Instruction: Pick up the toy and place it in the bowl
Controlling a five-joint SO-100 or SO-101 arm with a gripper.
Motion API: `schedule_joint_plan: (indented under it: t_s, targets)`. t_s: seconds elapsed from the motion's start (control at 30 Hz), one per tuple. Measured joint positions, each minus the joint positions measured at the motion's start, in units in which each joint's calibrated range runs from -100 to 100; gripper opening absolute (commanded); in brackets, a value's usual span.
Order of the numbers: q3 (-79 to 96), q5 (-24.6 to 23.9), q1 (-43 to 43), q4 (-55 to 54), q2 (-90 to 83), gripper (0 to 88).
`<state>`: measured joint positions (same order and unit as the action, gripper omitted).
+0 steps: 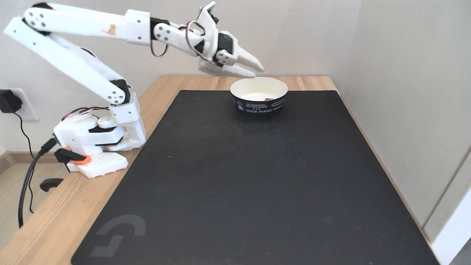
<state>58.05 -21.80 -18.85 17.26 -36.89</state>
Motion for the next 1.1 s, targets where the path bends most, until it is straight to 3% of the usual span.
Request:
schedule_joint_plan:
  t_s: [0.37,0.5,0.53,0.7,1.1]
  targets:
    - [39.1,10.1,19.6,1.3,-42.0,5.3]
    - [40.8,13.6,23.4,11.0,-53.5,5.2]
    - [40.8,15.8,23.9,18.7,-58.5,5.2]
    - [40.7,19.3,23.3,34.9,-61.7,5.2]
    - [40.7,21.3,22.5,37.7,-61.8,5.3]
